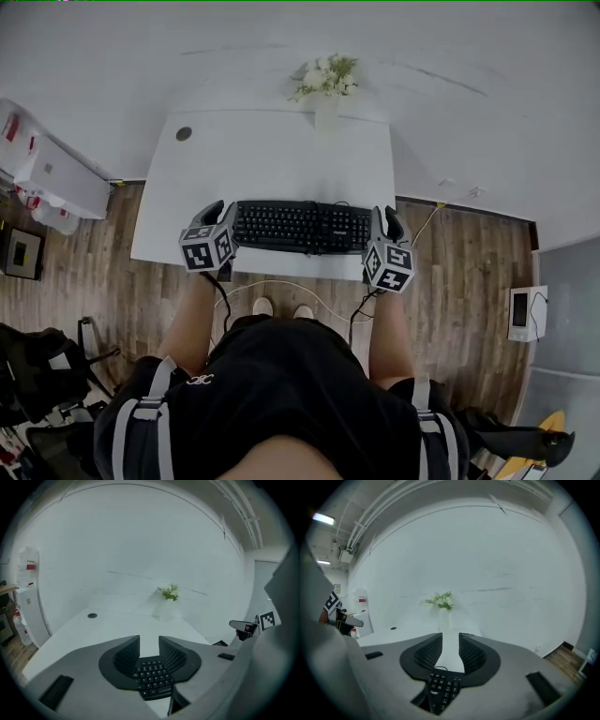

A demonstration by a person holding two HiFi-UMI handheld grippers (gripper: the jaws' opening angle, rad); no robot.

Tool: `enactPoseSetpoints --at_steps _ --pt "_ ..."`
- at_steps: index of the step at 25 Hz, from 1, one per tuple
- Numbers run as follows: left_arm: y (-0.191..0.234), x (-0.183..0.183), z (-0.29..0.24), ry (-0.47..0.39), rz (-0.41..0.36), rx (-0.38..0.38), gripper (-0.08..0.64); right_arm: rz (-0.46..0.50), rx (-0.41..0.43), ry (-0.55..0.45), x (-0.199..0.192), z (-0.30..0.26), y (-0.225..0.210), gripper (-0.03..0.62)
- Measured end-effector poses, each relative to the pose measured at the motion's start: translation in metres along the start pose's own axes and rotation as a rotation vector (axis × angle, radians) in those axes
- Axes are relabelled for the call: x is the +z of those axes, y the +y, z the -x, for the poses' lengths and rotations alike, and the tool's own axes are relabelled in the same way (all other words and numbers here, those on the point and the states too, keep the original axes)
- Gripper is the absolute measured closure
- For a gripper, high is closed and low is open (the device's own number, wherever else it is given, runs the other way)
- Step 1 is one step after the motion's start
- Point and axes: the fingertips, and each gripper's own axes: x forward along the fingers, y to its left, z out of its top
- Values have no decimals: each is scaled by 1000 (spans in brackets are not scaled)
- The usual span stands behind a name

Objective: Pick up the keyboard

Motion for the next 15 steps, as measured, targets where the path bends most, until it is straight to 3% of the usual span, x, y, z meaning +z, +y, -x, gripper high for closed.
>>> enactPoseSetpoints --at_steps 4,11,15 --pt "13 -23 -19 76 6 16 419 -22 -12 75 -31 -12 -13 477" --pt "33 -81 -58 236 -4 18 419 -212 -5 221 -92 -39 -39 476" --pt "43 -108 -73 303 33 -4 419 -251 -22 310 -128 -51 -55 476"
